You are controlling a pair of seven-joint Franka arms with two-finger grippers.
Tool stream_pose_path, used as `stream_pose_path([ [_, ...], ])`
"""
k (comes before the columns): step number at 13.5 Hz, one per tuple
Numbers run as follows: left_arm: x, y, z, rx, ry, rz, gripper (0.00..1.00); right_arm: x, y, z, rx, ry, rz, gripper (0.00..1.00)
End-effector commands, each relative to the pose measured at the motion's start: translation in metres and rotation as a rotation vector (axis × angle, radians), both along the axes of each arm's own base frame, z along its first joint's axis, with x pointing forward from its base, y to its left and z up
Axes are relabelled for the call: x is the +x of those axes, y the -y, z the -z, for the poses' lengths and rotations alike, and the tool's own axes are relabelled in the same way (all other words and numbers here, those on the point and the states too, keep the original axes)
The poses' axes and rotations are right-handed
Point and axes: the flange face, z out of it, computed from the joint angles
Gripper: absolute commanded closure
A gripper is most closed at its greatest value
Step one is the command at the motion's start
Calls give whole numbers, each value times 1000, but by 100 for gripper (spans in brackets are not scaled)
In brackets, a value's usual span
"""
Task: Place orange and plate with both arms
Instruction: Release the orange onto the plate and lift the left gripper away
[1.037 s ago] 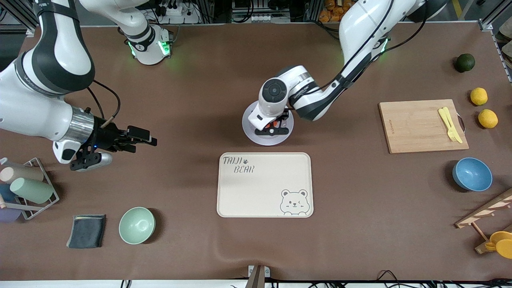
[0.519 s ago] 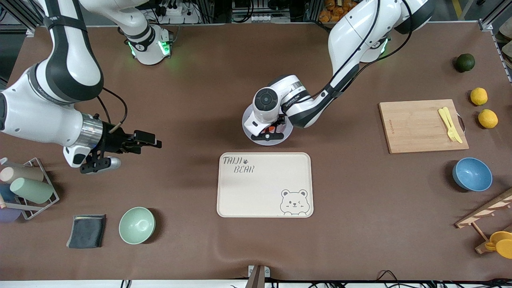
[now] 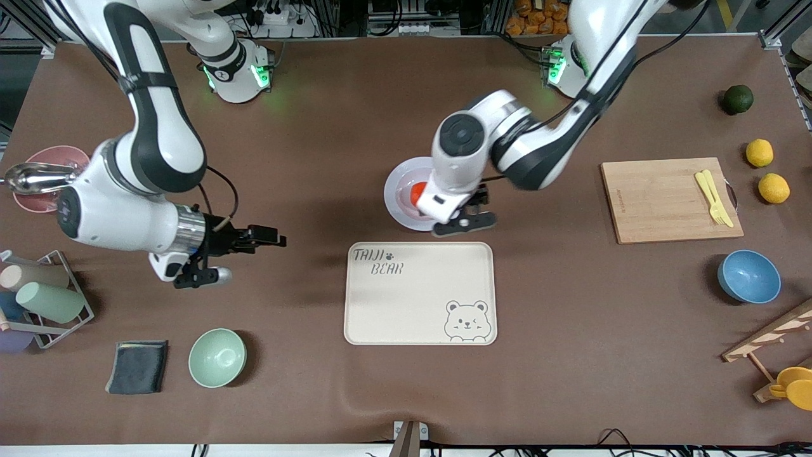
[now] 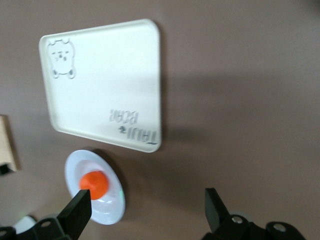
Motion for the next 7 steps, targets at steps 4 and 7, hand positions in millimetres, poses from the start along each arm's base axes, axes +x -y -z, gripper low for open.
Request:
stream_pose_path([
  [4,16,-103,-128,50,196,-151,0,-51,-127,50,1,-12,-115,0],
  [7,15,-143,-163,81,194,-85,0,-72,-144,78,20,-68,-114,0],
])
